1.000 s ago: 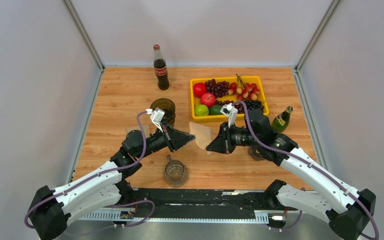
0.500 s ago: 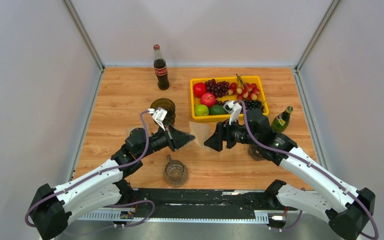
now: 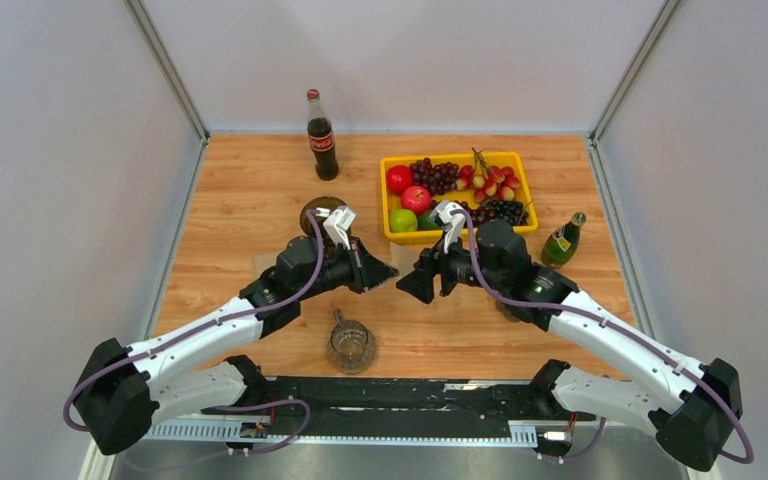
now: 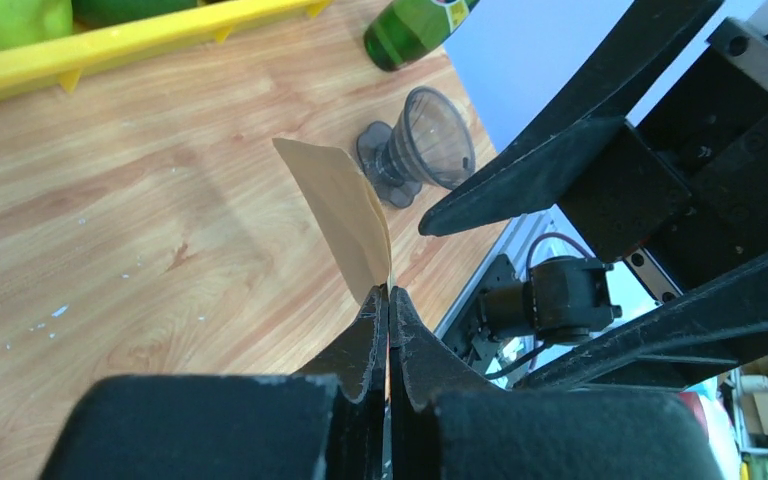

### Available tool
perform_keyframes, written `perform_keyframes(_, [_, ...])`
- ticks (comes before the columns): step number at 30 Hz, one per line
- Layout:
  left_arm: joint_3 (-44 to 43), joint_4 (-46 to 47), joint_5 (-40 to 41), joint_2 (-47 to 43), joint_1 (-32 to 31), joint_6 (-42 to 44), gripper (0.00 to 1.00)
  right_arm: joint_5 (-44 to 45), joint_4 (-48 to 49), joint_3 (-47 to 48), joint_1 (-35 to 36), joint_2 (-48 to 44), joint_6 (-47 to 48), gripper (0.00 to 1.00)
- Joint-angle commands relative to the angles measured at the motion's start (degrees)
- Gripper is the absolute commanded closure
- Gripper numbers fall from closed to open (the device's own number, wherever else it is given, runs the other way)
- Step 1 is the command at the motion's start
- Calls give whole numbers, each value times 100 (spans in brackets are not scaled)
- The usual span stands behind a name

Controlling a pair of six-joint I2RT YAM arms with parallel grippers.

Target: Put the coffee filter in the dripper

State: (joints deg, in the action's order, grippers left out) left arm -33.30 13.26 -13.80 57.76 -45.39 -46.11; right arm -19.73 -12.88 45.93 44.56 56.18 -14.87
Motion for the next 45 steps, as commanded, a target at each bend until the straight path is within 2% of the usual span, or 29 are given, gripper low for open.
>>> perform_keyframes(1, [-247, 115, -231, 151, -22, -130, 100, -84, 515, 12, 40, 230, 123, 33])
perform_keyframes(7, [-254, 112, -212, 177, -23, -249, 100, -40, 477, -76, 136, 516, 296, 40])
perform_keyframes(11, [-273, -4, -223, 170, -22, -273, 100, 528, 370, -159, 173, 628, 318, 41])
perform_keyframes(12, [-273, -5, -243, 173, -20, -279, 100, 653, 365, -163, 180, 664, 301, 43])
perform_keyframes(16, [-285, 18, -364, 183, -18, -293, 100, 813, 347, -100, 178, 799, 236, 63])
perform_keyframes(20, [-314, -80, -316, 183, -23, -228, 100, 873, 340, -67, 182, 730, 156, 77])
perform_keyframes(23, [-352, -197, -292, 183, -22, -148, 100, 883, 329, -84, 179, 597, 124, 84])
perform_keyframes(30, [-450, -503, -225, 69, -18, 108, 100, 810, 121, -117, 183, 388, -7, 90])
perform_keyframes(31, [-463, -579, -227, 45, -20, 136, 98, 771, 98, -113, 184, 373, -27, 91])
perform_keyframes(33, [-507, -658, -270, -6, -22, 217, 86, 724, 35, -100, 180, 347, -87, 93])
perform_keyframes(34, [-512, -671, -296, -30, -20, 260, 74, 671, 18, -94, 181, 330, -107, 94])
perform_keyframes(35, [-503, -665, -310, -101, -22, 278, 69, 605, -5, -89, 184, 312, -110, 95])
perform_keyframes(36, [-472, -629, -328, -135, -23, 302, 57, 535, -18, -85, 180, 281, -114, 95])
perform_keyframes(38, [-397, -544, -339, -283, -20, 316, 47, 397, -41, -93, 181, 227, -113, 95])
perform_keyframes(42, [-232, -421, -79, -634, -22, 267, 38, 176, -77, -85, 183, 150, -106, 96])
perform_keyframes(44, [-200, -425, 110, -756, -23, 231, 39, 48, -74, -64, 181, 133, -108, 95])
perform_keyframes(45, [-200, -427, 162, -781, -21, 233, 42, -9, -74, -52, 182, 130, -125, 95])
